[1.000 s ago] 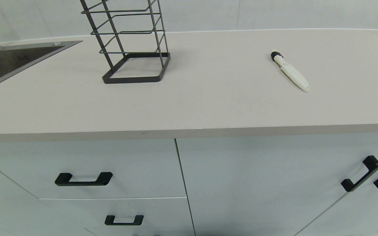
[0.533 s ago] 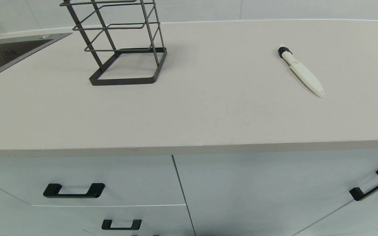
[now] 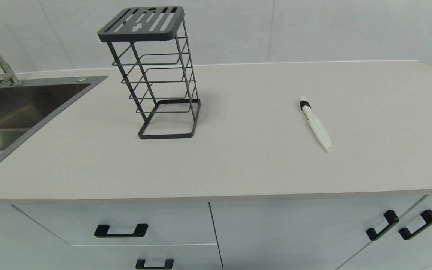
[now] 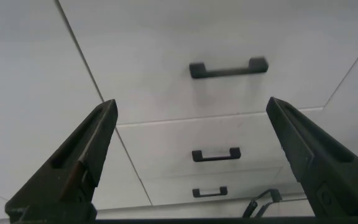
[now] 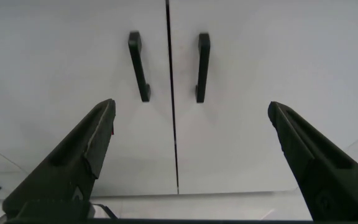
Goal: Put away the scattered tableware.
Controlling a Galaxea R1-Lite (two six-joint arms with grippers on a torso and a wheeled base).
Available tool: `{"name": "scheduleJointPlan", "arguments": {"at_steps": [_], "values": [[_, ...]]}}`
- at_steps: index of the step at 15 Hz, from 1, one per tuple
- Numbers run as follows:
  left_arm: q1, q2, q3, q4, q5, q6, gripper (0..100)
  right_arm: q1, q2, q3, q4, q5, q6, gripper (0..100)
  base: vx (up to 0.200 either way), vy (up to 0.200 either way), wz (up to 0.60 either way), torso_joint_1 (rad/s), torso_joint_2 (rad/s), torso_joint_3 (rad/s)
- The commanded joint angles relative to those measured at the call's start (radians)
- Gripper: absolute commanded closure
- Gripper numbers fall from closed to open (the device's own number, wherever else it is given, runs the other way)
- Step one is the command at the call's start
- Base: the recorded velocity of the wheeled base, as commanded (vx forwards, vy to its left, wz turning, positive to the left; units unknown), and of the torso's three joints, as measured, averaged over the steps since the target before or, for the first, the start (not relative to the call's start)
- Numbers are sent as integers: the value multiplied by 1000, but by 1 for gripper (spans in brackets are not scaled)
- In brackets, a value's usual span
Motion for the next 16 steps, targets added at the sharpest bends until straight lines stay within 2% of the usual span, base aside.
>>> {"name": "scheduleJointPlan", "arguments": {"at_steps": [1, 4, 8, 16], "values": [[-2, 1, 0, -1, 0, -1, 0, 0, 1, 0, 0, 0, 0, 0, 0, 0, 0, 203, -481, -217], [0, 1, 0, -1, 0, -1, 0, 0, 1, 0, 0, 0, 0, 0, 0, 0, 0, 87, -487, -214], [0, 1, 0, -1, 14, -2, 0, 0, 1, 0, 0, 0, 0, 0, 0, 0, 0, 367, -485, -234], [0, 1, 0, -1, 15, -4, 0, 0, 1, 0, 0, 0, 0, 0, 0, 0, 0, 289, -532, -254]]}}
